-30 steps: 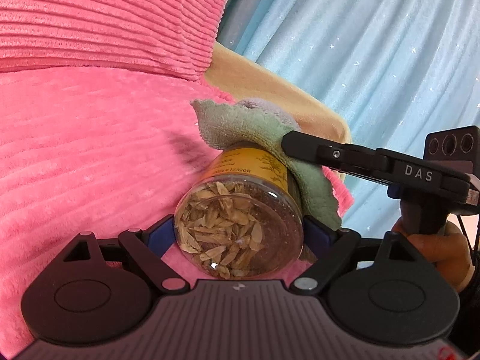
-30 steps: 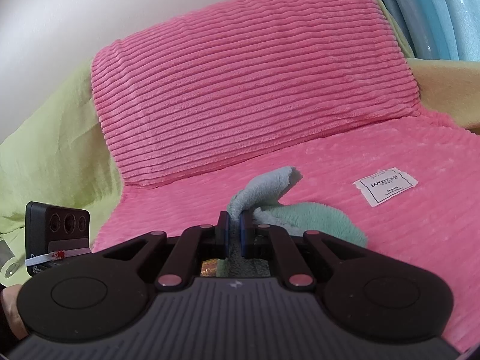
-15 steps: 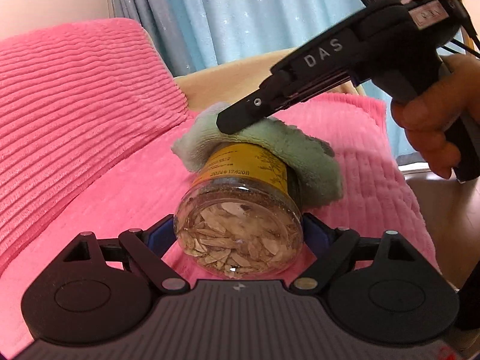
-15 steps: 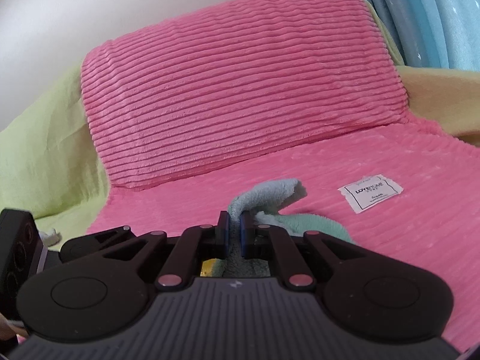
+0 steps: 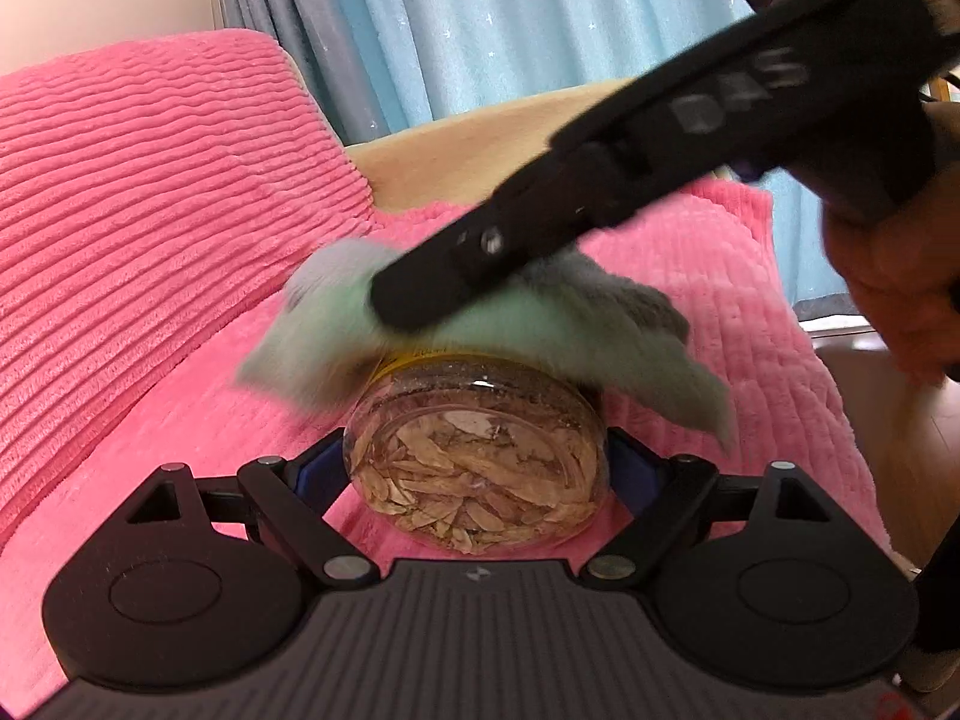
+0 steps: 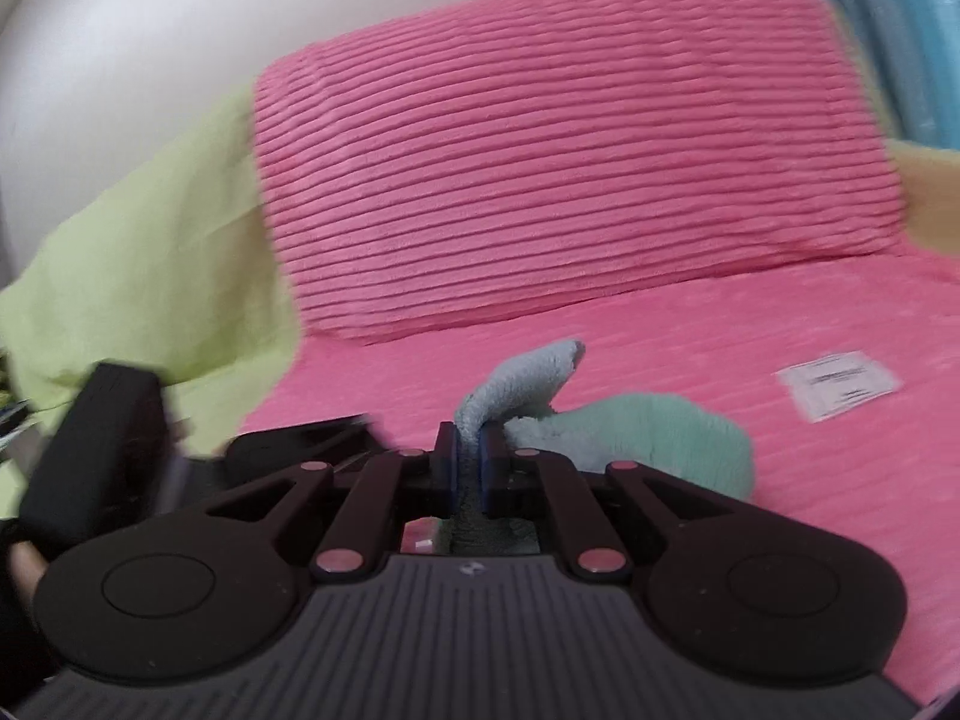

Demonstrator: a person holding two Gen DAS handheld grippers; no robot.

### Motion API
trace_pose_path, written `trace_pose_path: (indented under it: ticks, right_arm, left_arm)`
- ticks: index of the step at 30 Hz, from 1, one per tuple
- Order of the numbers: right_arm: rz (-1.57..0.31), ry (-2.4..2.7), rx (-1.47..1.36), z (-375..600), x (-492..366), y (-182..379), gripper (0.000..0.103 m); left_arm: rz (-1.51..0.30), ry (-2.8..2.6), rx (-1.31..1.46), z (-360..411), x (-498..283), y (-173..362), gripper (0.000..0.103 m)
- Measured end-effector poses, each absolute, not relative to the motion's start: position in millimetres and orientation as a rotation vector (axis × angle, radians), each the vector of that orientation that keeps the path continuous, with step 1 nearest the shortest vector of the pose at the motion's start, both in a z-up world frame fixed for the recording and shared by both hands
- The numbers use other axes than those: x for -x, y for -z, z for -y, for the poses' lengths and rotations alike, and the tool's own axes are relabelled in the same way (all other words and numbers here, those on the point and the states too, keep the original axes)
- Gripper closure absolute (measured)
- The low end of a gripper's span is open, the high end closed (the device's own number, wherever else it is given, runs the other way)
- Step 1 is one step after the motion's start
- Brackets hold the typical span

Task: Clean container
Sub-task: 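Tilt the jar with the left gripper while the right gripper wipes its side with the cloth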

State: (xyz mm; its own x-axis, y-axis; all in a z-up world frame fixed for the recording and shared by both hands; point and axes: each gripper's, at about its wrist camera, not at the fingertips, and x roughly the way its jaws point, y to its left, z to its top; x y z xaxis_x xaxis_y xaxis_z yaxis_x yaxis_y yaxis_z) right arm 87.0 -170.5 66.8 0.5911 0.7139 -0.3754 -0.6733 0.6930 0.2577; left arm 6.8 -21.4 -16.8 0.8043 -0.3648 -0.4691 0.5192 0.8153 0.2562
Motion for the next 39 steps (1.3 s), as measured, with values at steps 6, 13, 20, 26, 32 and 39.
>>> trace_pose_path:
  ticks: [6, 13, 20, 26, 32, 39]
  right_arm:
    - [-0.486, -0.751, -0.159, 182.4, -97.7, -64.9, 0.099]
    - [-0.489, -0.753, -0.163, 179.2, -97.7, -64.9, 0.099]
    - [-0.491, -0.751, -0.167, 181.4, -95.8, -63.9, 0.099]
    - [-0.495, -0.745, -0.174, 183.3, -95.1, -65.2, 0.098]
    - [-0.477, -0.719, -0.134, 182.3, -93.2, -67.5, 0.099]
    - [-0.47, -0.732, -0.084, 177.2, -88.3, -69.0, 0.098]
  left_arm:
    - [-0.418, 0.49, -0.378, 24.5, 3.7, 20.3, 0.016]
    - [-0.501, 0.555, -0.091, -5.1, -15.7, 12.4, 0.014]
    - [-0.554, 0.606, 0.235, -33.0, -26.4, 16.4, 0.014]
    - [-0.546, 0.609, 0.225, -32.6, -24.4, 14.8, 0.015]
    - [-0.437, 0.539, -0.186, -1.2, -18.0, 3.1, 0.016]
    - [-0.396, 0.509, -0.328, 11.2, -5.4, 3.5, 0.015]
